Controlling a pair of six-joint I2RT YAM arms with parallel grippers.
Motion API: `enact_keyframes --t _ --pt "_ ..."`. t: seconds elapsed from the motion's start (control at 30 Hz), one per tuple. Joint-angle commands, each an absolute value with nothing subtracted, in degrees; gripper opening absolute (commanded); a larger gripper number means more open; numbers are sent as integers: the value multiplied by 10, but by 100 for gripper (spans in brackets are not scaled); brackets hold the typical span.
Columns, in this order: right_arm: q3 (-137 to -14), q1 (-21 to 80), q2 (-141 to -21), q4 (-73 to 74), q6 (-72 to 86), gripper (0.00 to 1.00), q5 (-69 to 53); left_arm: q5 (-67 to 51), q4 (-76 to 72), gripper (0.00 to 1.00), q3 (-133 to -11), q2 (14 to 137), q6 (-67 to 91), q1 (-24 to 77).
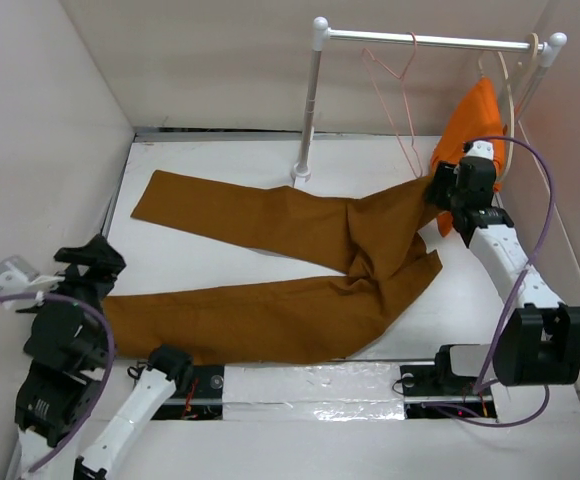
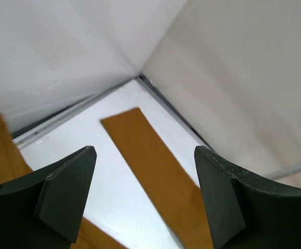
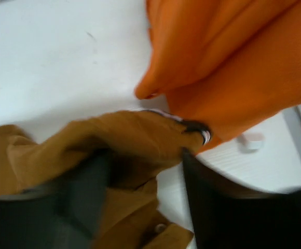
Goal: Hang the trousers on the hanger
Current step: Flatten out the trousers at the center of the board.
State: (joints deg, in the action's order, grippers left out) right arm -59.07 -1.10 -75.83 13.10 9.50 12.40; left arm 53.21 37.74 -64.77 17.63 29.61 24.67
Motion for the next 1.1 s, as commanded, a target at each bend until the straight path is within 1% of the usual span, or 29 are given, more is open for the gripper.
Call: enact_keyframes --t 0.0,0.03,0.1,0.13,0.2,0.27,0.3,0.33,0.37,0.4,0.43,0.5,0.53,0.57,0.67,0.73,0.83,1.07 --pt "-578 9 -711 75 94 73 119 451 351 74 -624 233 298 248" --pt "-559 9 -682 60 91 78 113 408 340 74 -613 263 300 248" --pt "-555 14 -657 66 84 83 95 369 304 74 -604 300 314 248" --pt "-557 14 -634 69 75 83 91 341 288 74 -592 341 321 248" --pt "-558 32 -614 89 72 83 90 311 213 72 -573 381 325 248" --pt "-544 41 -584 90 69 82 92 297 180 72 -563 460 343 248" --pt "-536 41 -572 89 71 79 98 301 154 72 -576 523 343 248" --pt "-527 41 -563 85 72 76 102 307 147 72 -585 559 343 239" --pt "-511 41 -545 86 73 68 98 308 145 73 -598 594 343 231" --pt "-502 41 -535 87 72 29 83 308 147 74 -613 630 341 219" --pt "-492 41 -527 90 73 16 68 294 145 75 -640 694 339 205" --pt "-458 53 -498 89 74 1 20 266 132 75 -663 753 329 157" --pt "-444 73 -487 78 80 0 12 252 128 75 -689 809 324 142" --pt "-429 86 -476 69 83 0 5 253 127 75 -705 836 315 122" --pt "-389 143 -446 61 91 0 4 298 159 76 -793 958 294 103" --pt "-376 166 -437 61 84 5 10 327 192 76 -864 1043 276 88" --pt "-369 200 -434 77 65 9 7 352 216 76 -944 1123 258 65" --pt "-344 271 -413 65 51 18 5 314 251 75 -1088 1260 240 17"
